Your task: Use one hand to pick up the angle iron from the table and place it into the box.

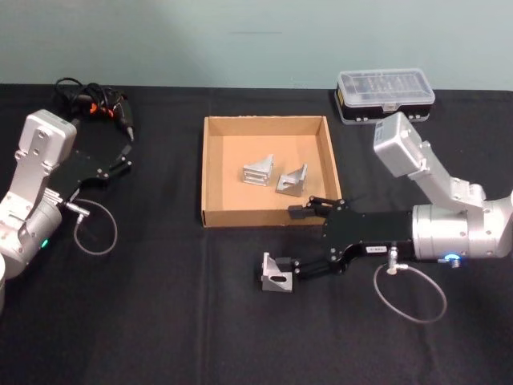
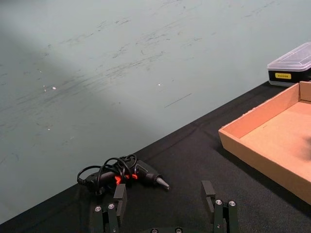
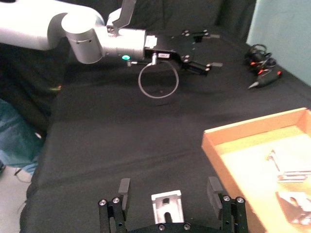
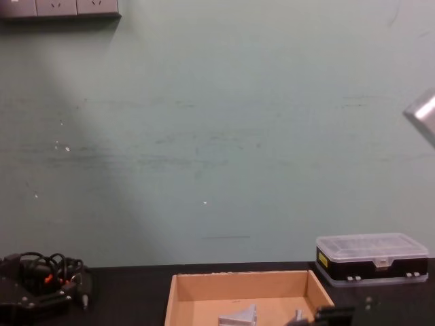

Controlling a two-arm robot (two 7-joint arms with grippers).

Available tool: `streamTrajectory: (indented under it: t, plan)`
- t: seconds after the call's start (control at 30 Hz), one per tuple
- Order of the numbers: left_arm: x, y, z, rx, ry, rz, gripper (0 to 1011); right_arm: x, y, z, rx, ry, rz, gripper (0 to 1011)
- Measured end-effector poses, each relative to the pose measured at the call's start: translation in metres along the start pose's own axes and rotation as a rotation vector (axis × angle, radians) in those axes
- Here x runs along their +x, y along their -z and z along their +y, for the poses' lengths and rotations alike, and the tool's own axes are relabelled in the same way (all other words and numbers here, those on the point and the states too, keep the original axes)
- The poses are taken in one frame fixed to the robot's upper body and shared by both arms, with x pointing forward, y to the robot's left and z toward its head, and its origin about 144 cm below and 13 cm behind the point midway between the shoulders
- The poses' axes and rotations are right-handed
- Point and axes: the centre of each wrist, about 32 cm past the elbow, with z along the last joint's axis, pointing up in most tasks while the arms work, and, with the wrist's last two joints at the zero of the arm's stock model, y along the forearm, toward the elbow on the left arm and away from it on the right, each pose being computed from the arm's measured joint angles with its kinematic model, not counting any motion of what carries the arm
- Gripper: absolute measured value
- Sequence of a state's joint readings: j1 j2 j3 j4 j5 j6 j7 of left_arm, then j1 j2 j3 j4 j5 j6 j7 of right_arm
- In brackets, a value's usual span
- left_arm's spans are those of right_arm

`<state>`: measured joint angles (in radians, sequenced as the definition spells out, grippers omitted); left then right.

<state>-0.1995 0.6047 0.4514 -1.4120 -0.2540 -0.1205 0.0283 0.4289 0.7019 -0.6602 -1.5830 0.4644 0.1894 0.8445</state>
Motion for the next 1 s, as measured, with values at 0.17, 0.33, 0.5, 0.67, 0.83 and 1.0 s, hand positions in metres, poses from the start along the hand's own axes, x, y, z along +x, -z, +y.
streamTrajectory:
  t: [0.17,0.33,0.5,0.67,0.83,1.0]
  plan:
    - [0.0,0.0,0.0,0.0,0.0,0.0,1000,-0.002,0.006,0.009,-0.02,-0.025,-0.003,1003]
    - [0.0,0.0,0.0,0.0,0.0,0.0,1000,-0.004,0.012,0.018,-0.041,-0.042,-0.013,1003]
    - [0.0,0.0,0.0,0.0,0.0,0.0,1000,-0.004,0.016,0.024,-0.068,-0.051,-0.03,1003]
    - [0.0,0.0,0.0,0.0,0.0,0.0,1000,-0.003,0.02,0.028,-0.089,-0.055,-0.04,1003]
    - [0.0,0.0,0.0,0.0,0.0,0.0,1000,-0.002,0.024,0.032,-0.099,-0.055,-0.044,1003]
    - [0.0,0.0,0.0,0.0,0.0,0.0,1000,0.001,0.028,0.037,-0.108,-0.052,-0.046,1003]
